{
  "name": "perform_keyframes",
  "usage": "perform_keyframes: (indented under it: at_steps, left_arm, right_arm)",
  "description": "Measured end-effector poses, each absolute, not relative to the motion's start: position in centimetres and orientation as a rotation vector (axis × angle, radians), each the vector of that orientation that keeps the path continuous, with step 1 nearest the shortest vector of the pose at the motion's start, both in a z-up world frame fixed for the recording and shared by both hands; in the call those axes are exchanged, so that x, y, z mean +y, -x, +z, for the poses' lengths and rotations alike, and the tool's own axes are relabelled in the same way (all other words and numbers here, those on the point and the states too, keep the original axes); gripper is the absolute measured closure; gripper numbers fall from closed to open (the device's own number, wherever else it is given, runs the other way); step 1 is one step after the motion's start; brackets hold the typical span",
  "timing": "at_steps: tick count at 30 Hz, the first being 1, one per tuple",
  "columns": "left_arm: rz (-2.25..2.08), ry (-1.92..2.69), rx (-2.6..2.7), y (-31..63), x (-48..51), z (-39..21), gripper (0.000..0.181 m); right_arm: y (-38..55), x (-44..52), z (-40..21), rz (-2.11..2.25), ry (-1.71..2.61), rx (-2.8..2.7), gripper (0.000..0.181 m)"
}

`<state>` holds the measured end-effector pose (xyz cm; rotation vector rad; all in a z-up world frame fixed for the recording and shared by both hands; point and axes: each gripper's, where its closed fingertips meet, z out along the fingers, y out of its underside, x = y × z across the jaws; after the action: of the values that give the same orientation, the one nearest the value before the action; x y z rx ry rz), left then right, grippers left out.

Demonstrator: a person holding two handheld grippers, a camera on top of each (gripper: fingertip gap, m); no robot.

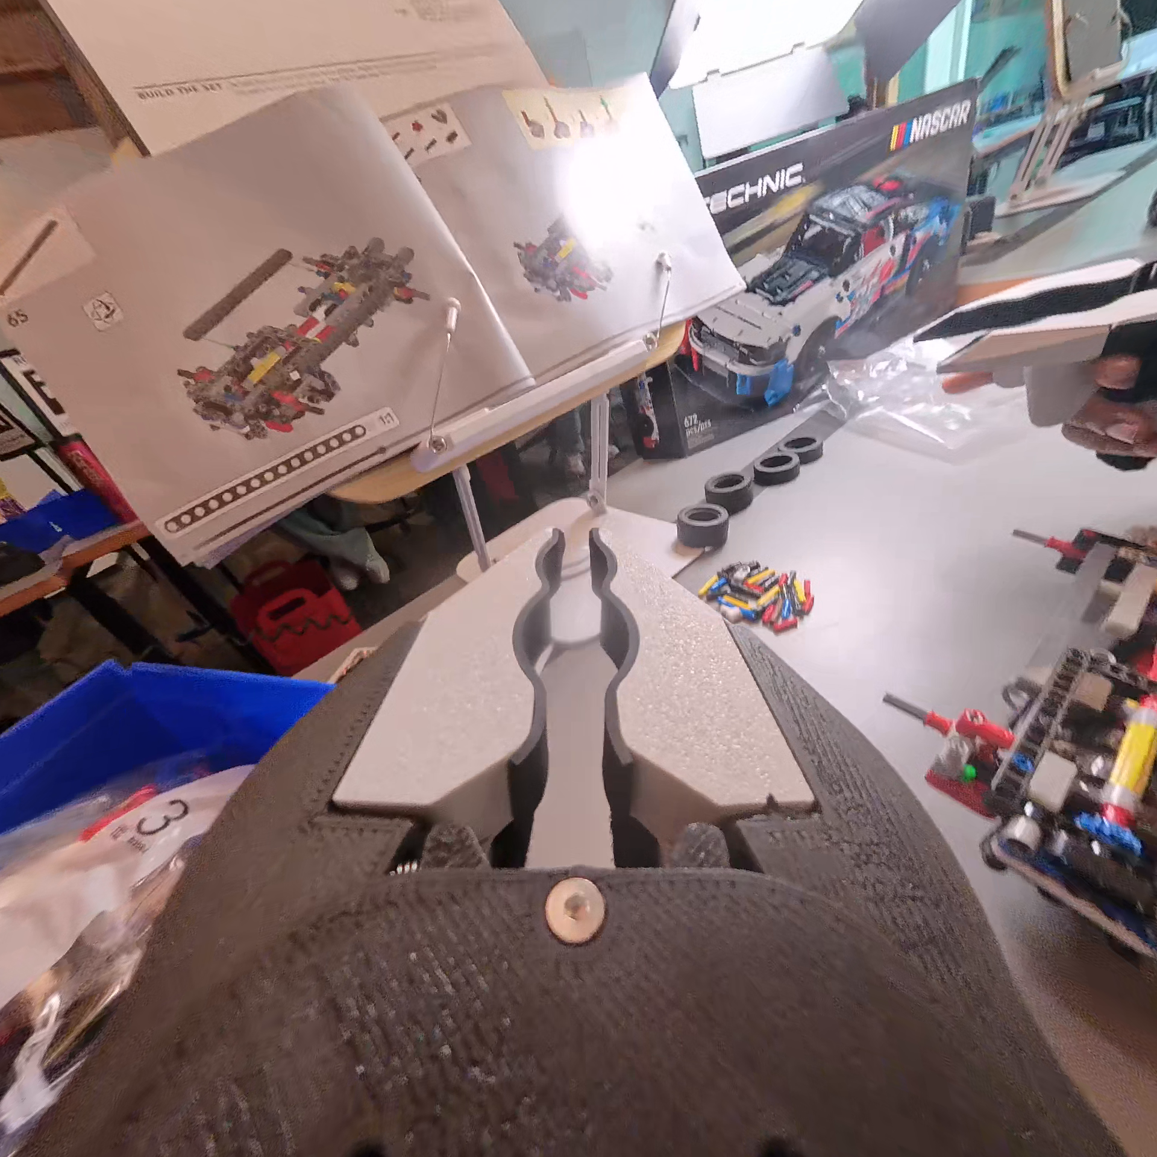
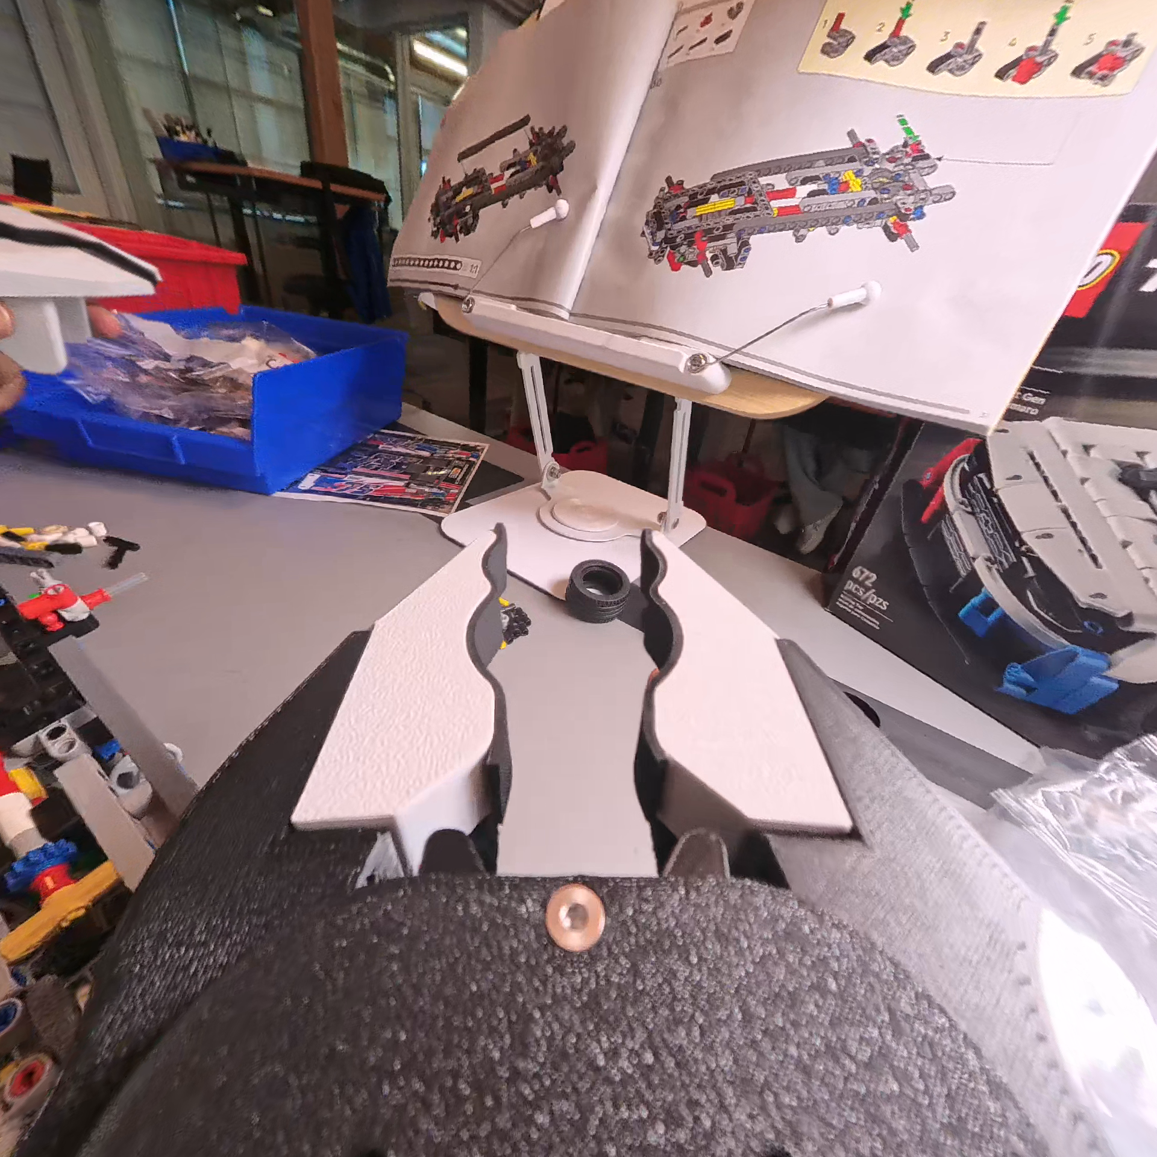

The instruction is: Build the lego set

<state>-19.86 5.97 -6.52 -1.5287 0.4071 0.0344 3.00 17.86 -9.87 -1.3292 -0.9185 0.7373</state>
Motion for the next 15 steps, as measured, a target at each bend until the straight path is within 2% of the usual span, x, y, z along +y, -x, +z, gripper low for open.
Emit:
perform_keyframes:
  at_steps: [4, 10, 15]
  left_arm:
    - [0.002, 1.739, 0.476, 21.0, 4.3, -8.5, 0.169]
    - [0.041, 2.581, 0.74, 22.9, -4.6, -16.4, 0.156]
    - [-0.007, 2.896, 0.704, 25.2, -9.0, -20.6, 0.15]
  right_arm:
    - [-4.1, 17.9, -11.3, 0.747, 1.345, -0.852, 0.14]
    - [-3.8, 17.1, -10.6, 0.797, 1.326, -0.85, 0.143]
    - [-3.9, 16.5, -10.6, 0.785, 1.314, -0.886, 0.148]
